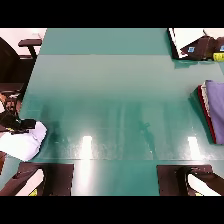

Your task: Fold the shirts.

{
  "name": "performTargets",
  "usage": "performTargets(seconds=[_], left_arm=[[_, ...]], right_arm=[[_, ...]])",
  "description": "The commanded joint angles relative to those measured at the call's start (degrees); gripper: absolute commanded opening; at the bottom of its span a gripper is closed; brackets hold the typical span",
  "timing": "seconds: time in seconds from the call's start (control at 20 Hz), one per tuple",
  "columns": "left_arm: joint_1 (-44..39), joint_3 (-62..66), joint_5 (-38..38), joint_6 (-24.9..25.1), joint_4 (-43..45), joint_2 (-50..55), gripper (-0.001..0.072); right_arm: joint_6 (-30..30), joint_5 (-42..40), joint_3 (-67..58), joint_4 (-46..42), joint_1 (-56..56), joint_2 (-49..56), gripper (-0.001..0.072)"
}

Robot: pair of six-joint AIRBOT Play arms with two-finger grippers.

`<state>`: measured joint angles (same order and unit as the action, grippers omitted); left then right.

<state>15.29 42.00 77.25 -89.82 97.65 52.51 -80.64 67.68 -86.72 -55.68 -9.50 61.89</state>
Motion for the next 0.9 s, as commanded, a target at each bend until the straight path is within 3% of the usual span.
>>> performTargets(seconds=[0.0, 0.25, 0.55, 0.65, 0.85], left_arm=[[0.2, -1.2, -0.7, -0.6, 0.5, -0.1, 0.0024], [0.0, 15.1, 2.2, 0.1, -2.8, -1.0, 0.0022], [0.0, 50.9, 3.1, 1.9, -23.5, -3.8, 0.0020], [-3.4, 57.7, 0.3, 3.0, -26.6, -3.7, 0.0019], [-16.9, 60.5, -2.1, 3.2, -24.6, -2.4, 0.0019]], right_arm=[[0.0, 0.0, 0.0, 0.2, -0.1, 1.1, 0.0018], [0.0, -3.9, -0.1, 0.4, -0.1, -0.6, 0.0017], [-0.1, -13.4, -0.1, 0.6, -0.1, -8.4, 0.0017], [-0.1, -14.5, -0.1, 0.6, -0.1, -10.0, 0.0017], [-0.1, -15.2, -0.1, 0.6, -0.1, -11.0, 0.0017]])
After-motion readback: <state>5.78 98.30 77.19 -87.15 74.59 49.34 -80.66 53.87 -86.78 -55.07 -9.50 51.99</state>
